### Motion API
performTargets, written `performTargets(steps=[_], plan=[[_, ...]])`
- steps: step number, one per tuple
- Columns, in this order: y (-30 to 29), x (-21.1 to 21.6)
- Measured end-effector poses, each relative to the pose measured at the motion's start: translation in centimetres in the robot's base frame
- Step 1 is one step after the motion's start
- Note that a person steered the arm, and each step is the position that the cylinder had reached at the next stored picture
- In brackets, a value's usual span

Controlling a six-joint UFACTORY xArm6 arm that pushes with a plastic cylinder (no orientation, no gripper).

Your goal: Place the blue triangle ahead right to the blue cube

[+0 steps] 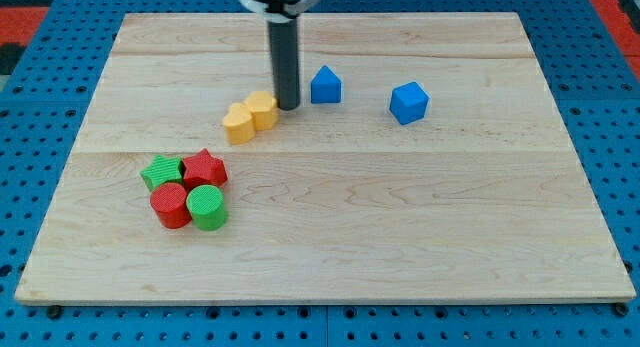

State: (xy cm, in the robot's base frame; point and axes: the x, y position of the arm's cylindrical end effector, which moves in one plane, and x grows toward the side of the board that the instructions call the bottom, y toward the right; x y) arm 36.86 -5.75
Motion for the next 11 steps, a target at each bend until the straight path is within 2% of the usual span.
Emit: performTargets(steps=[3,4,5,7,9,11], plan=[[-4.7,-0.5],[-3.9,-0.5],[0.9,-2.1],[7.3,-2.0],[16.8,-3.2],[20.1,-3.5]])
